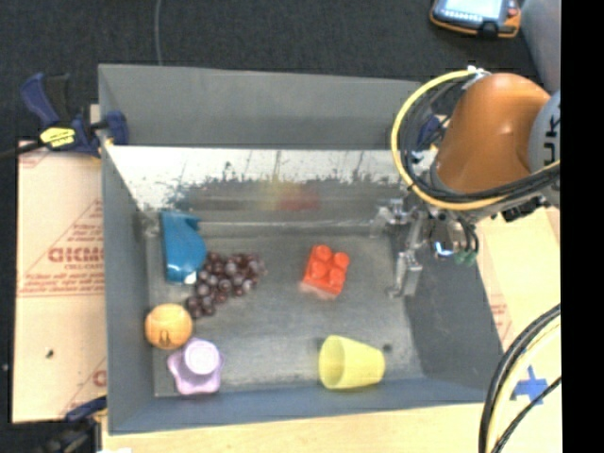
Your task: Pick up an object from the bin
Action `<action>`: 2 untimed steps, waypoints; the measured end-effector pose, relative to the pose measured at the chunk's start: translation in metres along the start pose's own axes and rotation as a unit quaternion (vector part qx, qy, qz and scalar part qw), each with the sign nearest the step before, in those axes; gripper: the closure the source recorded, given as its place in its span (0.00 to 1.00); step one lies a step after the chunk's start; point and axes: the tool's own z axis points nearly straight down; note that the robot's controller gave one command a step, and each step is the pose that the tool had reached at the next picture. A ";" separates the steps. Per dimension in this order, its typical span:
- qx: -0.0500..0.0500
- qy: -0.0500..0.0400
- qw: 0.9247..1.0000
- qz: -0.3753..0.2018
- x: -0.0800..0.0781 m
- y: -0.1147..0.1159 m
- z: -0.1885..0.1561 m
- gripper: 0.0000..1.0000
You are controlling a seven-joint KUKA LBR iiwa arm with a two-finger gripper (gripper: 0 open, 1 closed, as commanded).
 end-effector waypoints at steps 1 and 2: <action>-0.001 0.001 1.000 -0.006 -0.011 0.045 0.060 0.00; 0.000 -0.007 1.000 0.020 -0.025 0.046 0.066 0.00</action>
Offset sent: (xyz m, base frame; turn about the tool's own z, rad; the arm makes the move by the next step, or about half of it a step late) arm 0.0251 0.0477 -0.0683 0.0471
